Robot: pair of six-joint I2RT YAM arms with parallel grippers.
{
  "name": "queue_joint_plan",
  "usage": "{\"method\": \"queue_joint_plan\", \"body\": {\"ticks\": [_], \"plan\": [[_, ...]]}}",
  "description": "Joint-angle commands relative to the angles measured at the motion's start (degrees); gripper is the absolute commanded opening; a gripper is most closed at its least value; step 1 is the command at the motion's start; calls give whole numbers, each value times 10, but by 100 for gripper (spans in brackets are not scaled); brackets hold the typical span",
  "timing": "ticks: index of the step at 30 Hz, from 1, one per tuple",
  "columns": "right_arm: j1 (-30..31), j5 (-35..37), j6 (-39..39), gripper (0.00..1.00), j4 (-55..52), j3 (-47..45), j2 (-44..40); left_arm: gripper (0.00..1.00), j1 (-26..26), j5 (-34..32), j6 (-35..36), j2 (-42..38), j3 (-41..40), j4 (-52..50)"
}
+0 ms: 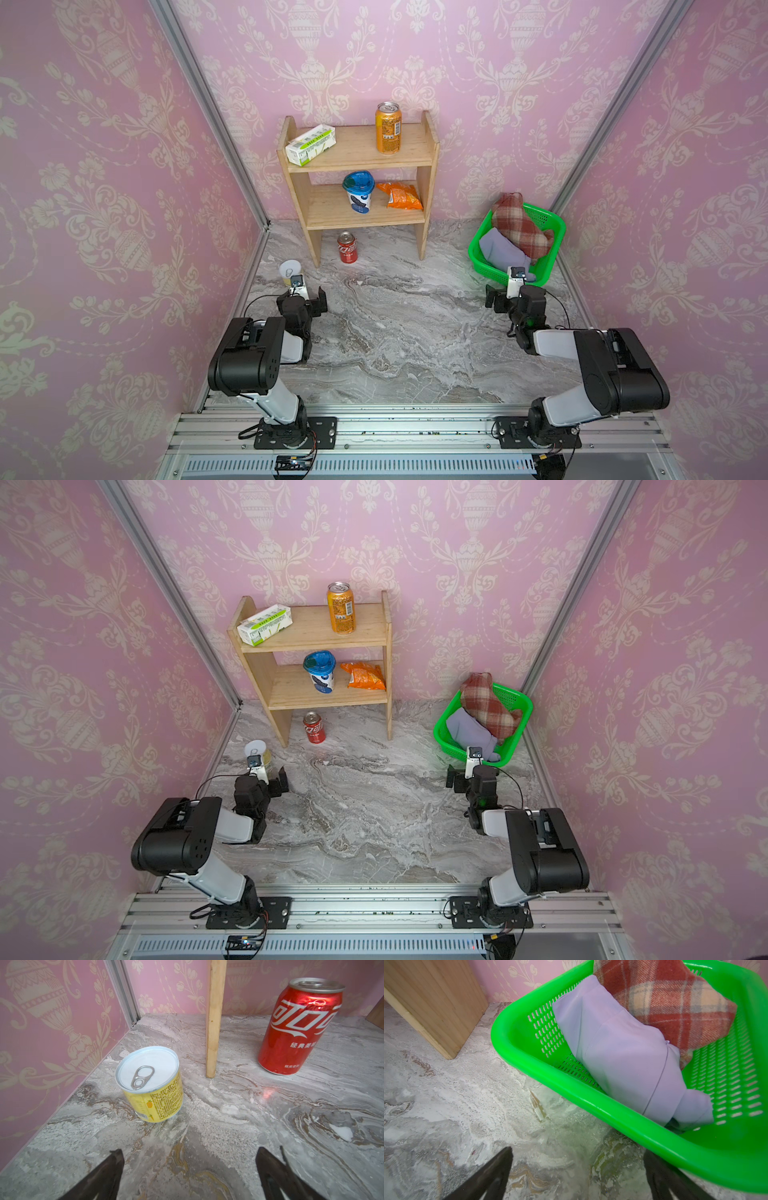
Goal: Roll up the skirts
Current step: Reset both arms
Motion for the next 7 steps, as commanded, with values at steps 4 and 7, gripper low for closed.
{"method": "queue_joint_plan", "body": {"ticks": [4,7], "plan": [[1,-11,-3,100,12,3,0,99,-5,19,3,1,20,-5],[1,-11,-4,100,13,3,-1,99,-5,16,3,-1,23,-15]]}}
